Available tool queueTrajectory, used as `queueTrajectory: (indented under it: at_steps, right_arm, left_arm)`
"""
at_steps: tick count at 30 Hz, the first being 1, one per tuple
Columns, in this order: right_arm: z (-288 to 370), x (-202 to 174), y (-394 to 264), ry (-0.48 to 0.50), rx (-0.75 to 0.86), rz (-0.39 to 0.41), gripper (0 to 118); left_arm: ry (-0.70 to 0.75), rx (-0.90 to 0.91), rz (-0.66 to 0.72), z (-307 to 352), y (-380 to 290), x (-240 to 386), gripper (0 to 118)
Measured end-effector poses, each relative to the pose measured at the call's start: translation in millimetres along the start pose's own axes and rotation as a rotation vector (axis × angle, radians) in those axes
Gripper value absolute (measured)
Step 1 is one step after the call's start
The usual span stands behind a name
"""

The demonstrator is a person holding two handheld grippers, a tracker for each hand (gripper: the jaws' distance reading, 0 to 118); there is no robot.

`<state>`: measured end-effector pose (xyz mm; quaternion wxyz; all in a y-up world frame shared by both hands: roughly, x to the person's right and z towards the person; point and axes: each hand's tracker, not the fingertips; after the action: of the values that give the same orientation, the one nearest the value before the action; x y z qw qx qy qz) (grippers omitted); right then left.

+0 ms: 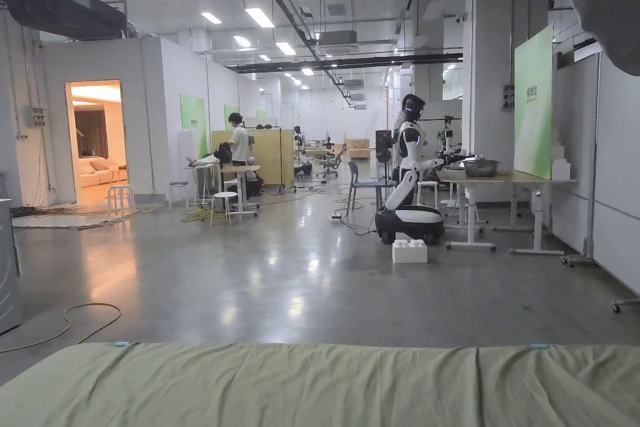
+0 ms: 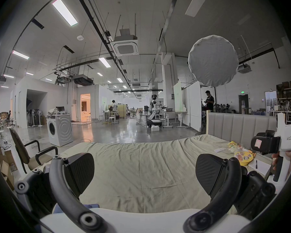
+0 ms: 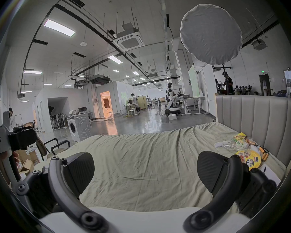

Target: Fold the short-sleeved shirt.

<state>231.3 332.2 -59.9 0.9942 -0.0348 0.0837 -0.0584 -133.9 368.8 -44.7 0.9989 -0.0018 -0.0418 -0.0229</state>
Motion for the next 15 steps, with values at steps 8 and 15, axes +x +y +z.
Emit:
queueTrajectory:
  at_steps: [8, 15]
  right_arm:
    - [-0.1, -6.5, 10.5, 0.022, 0.010, -0.015, 118]
    - [2.1, -25.0, 28.5, -0.146, -0.004, -0.078, 118]
  left_arm:
    - [-0.002, -0.013, 0.013, -1.4, -2.8, -1.1, 118]
    - [-0.021, -0.021, 0.023, -2.3, -1.5, 0.5, 118]
